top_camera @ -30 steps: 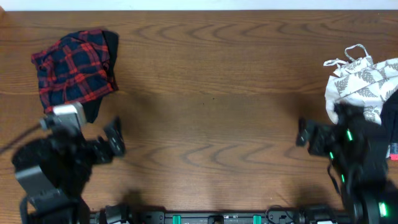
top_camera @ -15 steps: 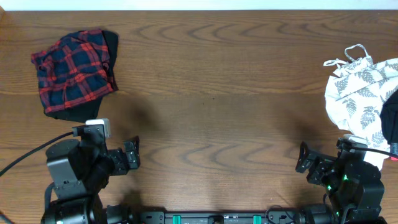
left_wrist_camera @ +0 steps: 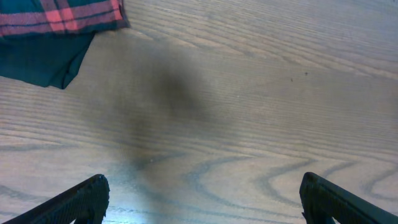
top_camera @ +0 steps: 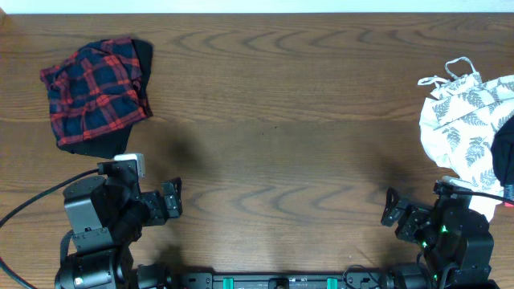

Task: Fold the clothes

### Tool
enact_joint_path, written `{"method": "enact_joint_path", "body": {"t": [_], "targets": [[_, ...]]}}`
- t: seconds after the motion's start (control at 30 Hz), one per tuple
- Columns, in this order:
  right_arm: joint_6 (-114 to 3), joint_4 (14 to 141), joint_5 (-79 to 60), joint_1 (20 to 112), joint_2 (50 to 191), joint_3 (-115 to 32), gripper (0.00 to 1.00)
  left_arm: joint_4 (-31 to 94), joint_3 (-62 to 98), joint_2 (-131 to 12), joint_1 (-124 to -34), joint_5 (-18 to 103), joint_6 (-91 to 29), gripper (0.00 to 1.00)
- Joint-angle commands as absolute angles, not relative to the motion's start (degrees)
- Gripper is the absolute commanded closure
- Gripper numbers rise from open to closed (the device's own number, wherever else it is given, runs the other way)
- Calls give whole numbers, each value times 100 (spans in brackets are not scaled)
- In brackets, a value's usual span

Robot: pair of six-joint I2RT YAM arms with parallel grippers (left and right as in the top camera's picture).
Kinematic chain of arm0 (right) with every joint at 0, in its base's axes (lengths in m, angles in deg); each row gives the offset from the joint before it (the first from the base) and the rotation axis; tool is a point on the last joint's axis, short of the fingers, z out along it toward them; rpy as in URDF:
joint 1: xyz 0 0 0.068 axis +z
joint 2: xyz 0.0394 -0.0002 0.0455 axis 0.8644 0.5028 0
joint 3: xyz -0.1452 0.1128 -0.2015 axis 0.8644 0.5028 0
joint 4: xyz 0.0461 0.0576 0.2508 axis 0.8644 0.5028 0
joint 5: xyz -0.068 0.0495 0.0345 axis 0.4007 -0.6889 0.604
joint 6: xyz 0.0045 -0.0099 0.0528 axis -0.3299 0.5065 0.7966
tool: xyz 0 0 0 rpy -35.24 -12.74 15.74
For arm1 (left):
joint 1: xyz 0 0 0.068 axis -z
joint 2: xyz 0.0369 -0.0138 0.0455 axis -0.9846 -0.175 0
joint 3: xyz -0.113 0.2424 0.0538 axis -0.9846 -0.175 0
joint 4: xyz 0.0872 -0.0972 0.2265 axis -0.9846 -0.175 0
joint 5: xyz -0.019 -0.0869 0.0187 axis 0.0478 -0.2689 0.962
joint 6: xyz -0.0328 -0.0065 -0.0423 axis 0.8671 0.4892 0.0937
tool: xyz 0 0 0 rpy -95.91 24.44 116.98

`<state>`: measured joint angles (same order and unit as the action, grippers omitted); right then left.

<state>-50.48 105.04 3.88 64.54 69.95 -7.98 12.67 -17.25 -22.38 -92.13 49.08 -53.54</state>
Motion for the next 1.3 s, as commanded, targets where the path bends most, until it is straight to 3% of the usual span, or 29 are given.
{"method": "enact_joint_path", "body": {"t": [0.0, 0.37, 0.57, 0.77, 1.2, 1.27], "targets": [[-4971, 10513, 384, 6481, 6954, -807, 1, 1289, -1716, -2249, -9189, 4852, -5413, 2], [-4973, 10806, 388, 6485, 6702, -796, 1, 1289, -1716, -2249, -9189, 4852, -5413, 2], [-5679, 10513, 405, 6435, 5988, -525, 1, 1289, -1716, -2249, -9189, 4852, -5413, 2], [-6031, 8937, 381, 6415, 4987, 575, 1, 1289, -1716, -2249, -9189, 4852, -5413, 2], [-6329, 4837, 357, 6422, 5004, 3027, 1, 1289, -1716, -2249, -9189, 4852, -5413, 2], [-6333, 4802, 314, 6422, 5004, 3224, 1, 1289, -1716, -2249, -9189, 4852, -5413, 2]]}}
